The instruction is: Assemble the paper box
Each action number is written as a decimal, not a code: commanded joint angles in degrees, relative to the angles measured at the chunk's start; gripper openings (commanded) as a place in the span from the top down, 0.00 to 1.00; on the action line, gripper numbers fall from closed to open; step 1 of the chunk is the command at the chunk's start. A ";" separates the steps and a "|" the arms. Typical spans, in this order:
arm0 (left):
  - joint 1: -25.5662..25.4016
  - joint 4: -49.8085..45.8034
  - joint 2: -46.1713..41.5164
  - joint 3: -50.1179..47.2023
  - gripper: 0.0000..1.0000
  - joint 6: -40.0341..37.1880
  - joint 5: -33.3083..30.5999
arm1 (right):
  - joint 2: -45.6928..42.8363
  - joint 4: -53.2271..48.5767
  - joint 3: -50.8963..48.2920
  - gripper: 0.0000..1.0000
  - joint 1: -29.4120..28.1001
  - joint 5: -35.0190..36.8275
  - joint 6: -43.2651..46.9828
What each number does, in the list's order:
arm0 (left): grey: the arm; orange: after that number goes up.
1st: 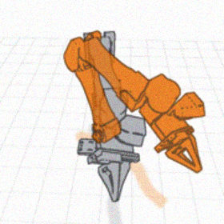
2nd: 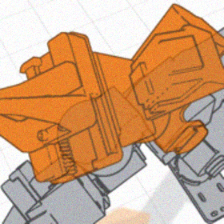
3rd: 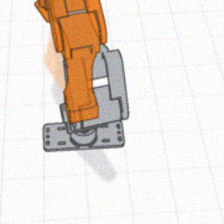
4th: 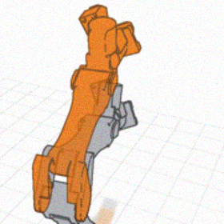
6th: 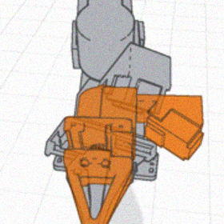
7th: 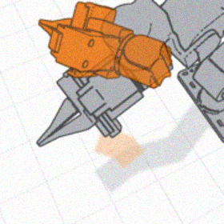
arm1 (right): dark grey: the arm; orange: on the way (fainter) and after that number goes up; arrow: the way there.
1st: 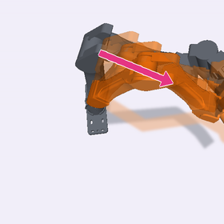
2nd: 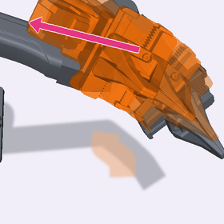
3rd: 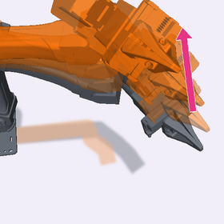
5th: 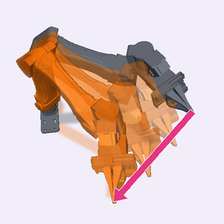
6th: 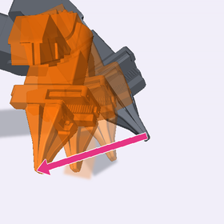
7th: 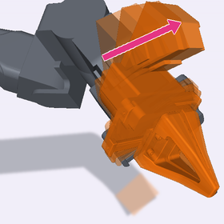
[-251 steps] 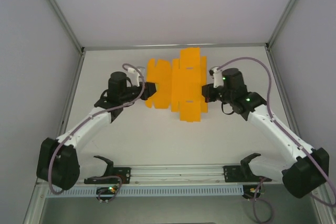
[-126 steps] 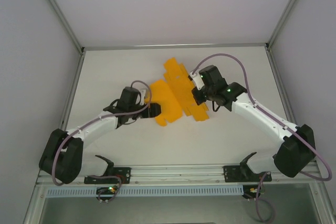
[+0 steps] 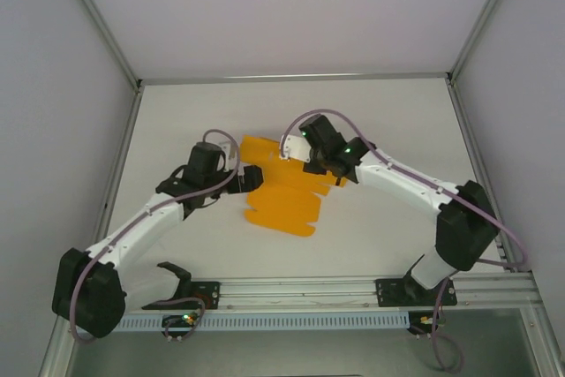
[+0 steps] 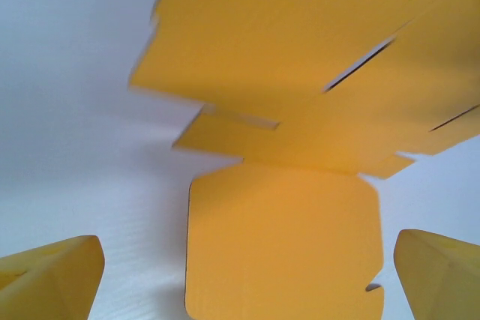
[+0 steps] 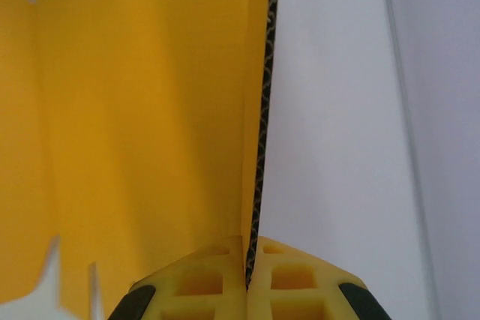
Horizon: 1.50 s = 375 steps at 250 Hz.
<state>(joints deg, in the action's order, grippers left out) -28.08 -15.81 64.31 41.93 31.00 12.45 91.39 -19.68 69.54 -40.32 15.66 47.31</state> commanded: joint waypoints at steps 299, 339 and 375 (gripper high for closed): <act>4.48 29.29 21.31 5.68 0.14 16.17 33.70 | 3.78 34.14 -13.92 1.00 -6.40 11.12 6.73; 2.51 38.86 24.49 6.65 0.16 22.00 35.29 | 5.74 35.96 -13.29 1.00 -7.38 12.56 4.32; 1.58 45.71 27.36 6.94 0.17 26.79 35.74 | 5.98 37.12 -13.66 1.00 -7.93 11.43 0.74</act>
<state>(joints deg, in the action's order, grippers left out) -23.73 19.97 89.45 48.18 52.05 43.75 96.42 11.55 55.59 -45.91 31.62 54.08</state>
